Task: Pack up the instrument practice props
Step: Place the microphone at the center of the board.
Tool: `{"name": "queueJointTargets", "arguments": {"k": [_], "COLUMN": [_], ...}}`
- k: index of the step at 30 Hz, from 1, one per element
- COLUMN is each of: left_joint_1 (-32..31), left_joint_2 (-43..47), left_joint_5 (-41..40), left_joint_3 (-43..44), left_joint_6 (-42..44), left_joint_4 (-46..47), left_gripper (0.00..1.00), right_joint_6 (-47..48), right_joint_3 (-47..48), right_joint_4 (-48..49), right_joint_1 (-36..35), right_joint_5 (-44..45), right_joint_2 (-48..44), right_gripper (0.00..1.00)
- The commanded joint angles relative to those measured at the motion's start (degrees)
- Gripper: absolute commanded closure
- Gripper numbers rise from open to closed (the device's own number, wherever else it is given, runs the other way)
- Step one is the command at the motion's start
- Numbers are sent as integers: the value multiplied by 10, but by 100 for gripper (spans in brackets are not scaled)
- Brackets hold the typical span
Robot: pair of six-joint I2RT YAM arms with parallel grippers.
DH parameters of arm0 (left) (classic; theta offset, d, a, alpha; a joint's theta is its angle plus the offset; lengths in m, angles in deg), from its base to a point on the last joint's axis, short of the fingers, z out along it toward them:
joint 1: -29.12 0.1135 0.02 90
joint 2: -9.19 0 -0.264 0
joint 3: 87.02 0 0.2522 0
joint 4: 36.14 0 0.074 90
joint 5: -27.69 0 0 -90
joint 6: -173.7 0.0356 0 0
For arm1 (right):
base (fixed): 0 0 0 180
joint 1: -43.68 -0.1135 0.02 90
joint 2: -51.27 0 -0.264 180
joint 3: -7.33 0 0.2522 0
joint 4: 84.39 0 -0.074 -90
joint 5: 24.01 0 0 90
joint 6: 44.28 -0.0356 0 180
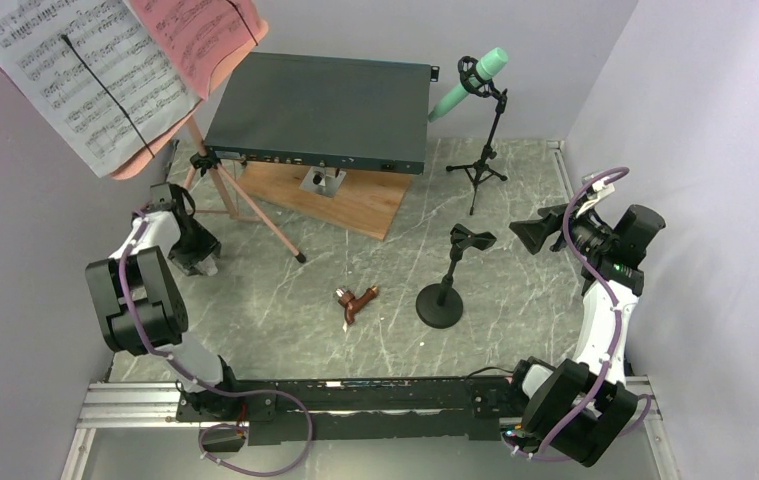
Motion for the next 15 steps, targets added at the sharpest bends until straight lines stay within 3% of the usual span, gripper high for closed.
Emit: {"name": "queueJointTargets", "arguments": {"k": [1, 10, 15], "left_joint_1": [-1, -1, -1], "left_joint_2": [35, 209, 295], "left_joint_5": [23, 140, 278], "left_joint_3": [-7, -74, -104], "left_joint_6": [53, 89, 114], "left_joint_4": [-2, -4, -11], "left_gripper": [35, 19, 17], "right_joint_6": [10, 14, 22], "right_joint_3": [5, 1, -1], "right_joint_4": [18, 18, 16], "right_joint_1": [3, 3, 4], "right_joint_5": [-24, -25, -29], "right_joint_2": [-11, -12, -11], "right_gripper": [0, 0, 0]}}
